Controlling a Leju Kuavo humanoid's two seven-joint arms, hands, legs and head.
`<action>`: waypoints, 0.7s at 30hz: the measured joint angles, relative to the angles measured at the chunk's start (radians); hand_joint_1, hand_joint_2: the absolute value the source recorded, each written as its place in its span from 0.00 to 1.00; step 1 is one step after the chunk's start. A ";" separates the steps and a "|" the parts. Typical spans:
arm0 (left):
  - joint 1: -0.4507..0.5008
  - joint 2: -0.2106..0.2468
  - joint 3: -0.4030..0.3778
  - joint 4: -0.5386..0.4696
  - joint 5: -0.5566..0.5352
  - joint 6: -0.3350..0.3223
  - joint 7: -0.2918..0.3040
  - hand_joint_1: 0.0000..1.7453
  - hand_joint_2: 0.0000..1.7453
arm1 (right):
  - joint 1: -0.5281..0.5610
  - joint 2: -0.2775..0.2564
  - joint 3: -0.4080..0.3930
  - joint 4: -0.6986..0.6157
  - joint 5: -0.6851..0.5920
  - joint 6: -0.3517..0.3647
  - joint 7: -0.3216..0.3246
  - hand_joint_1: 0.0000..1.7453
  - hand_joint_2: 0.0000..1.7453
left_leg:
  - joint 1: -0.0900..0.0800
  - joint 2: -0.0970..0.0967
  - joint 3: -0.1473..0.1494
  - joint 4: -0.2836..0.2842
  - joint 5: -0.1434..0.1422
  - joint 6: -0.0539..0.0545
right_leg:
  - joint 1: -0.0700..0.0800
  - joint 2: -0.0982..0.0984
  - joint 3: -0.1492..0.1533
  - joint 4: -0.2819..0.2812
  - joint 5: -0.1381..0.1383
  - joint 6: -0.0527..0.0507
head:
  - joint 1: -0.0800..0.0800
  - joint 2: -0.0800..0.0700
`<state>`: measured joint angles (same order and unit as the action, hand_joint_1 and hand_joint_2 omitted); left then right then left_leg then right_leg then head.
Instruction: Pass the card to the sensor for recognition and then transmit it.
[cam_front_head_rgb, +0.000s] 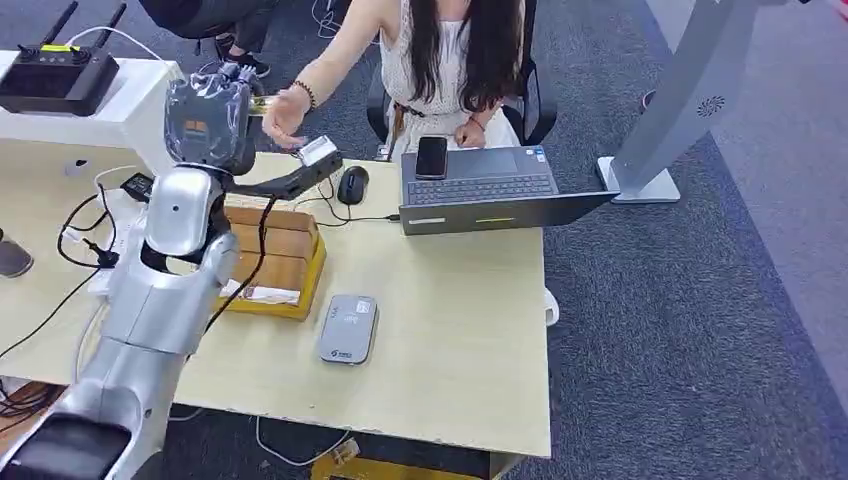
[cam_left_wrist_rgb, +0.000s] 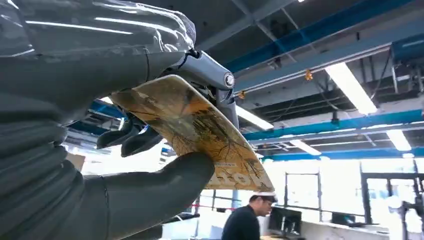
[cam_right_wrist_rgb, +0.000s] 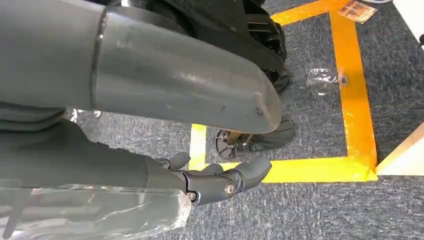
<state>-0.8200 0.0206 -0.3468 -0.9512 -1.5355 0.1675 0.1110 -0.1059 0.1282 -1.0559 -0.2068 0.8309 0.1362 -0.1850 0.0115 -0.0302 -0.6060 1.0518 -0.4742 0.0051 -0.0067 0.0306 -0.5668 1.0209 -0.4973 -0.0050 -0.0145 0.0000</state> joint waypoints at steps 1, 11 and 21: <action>-0.015 -0.001 0.001 0.021 0.002 0.000 0.000 1.00 1.00 | 0.000 0.000 0.000 0.000 0.000 0.000 0.000 0.00 0.00 | 0.000 0.000 0.000 0.000 0.000 0.000 | 0.000 0.000 0.000 0.000 0.000 0.000 | 0.000 0.000; -0.055 -0.001 0.003 0.138 0.004 0.001 -0.005 0.00 1.00 | 0.000 0.001 0.003 0.000 -0.001 0.002 0.002 0.00 0.00 | 0.000 0.000 0.000 0.000 0.000 0.000 | 0.000 0.000 0.000 0.000 0.000 0.000 | 0.000 0.000; -0.036 -0.002 0.018 0.155 0.005 0.045 -0.020 0.00 1.00 | 0.001 0.002 0.006 0.002 -0.001 0.000 0.001 0.00 0.00 | 0.000 0.000 0.000 0.000 0.000 0.000 | 0.000 0.000 0.000 0.000 0.000 0.000 | 0.000 0.000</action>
<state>-0.8562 0.0187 -0.3292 -0.7961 -1.5309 0.2129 0.0911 -0.1048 0.1305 -1.0494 -0.2045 0.8301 0.1358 -0.1843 0.0113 -0.0300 -0.6060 1.0518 -0.4743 0.0052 -0.0068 0.0309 -0.5669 1.0207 -0.4973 -0.0050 -0.0149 0.0000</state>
